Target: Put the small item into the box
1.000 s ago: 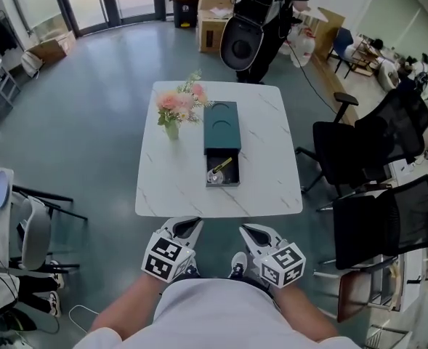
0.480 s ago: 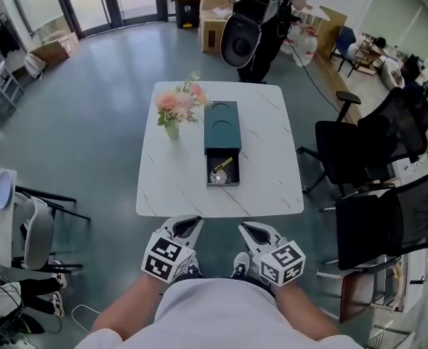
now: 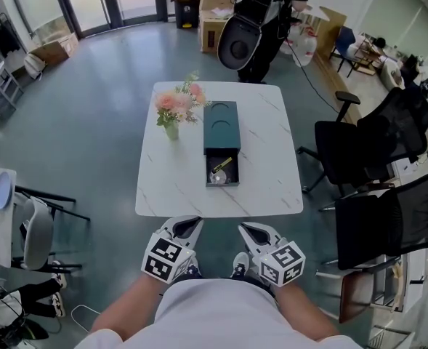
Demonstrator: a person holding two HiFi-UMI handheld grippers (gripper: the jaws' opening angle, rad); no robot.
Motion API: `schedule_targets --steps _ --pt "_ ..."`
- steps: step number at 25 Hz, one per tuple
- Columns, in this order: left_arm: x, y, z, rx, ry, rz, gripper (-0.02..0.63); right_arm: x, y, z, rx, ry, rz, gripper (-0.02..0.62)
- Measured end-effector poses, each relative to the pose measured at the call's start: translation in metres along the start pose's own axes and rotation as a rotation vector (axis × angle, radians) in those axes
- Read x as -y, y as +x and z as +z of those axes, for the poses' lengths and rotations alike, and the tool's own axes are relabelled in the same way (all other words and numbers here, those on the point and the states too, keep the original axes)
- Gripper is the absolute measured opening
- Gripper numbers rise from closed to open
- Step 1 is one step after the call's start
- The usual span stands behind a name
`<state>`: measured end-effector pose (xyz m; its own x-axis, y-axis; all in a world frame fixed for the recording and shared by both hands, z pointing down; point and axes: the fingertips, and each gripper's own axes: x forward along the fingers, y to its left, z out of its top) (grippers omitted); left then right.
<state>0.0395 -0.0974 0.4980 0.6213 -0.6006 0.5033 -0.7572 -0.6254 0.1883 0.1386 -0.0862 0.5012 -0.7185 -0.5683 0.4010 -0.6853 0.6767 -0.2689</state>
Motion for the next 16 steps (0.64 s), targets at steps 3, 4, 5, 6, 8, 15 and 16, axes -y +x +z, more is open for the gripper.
schedule_targets --steps 3,4,5,6,8,15,16 --pt "-0.0002 0.0004 -0.0026 -0.003 0.000 0.002 0.017 0.0003 0.0003 -0.0005 0.003 0.004 -0.002 0.015" --pt "0.0002 0.0010 -0.0031 -0.004 0.000 0.002 0.017 0.0008 0.0003 -0.0007 0.005 0.006 -0.003 0.015" --pt "0.0008 0.0016 -0.0033 -0.004 0.000 0.001 0.016 0.0012 0.0002 -0.0009 0.006 0.007 -0.003 0.015" --pt "0.0017 0.0019 -0.0034 -0.004 0.001 0.000 0.017 0.0014 -0.0001 -0.0011 0.007 0.008 -0.003 0.015" --pt "0.0032 0.0016 -0.0032 -0.004 0.003 -0.002 0.016 0.0010 -0.0007 -0.0015 0.008 0.008 -0.004 0.015" --pt "0.0038 -0.0007 -0.0004 -0.002 0.006 -0.005 0.017 -0.0005 -0.0025 -0.0027 0.003 0.012 -0.006 0.015" --pt "0.0041 -0.0009 -0.0010 -0.005 0.006 -0.005 0.017 -0.0006 -0.0029 -0.0033 0.002 0.012 -0.006 0.015"
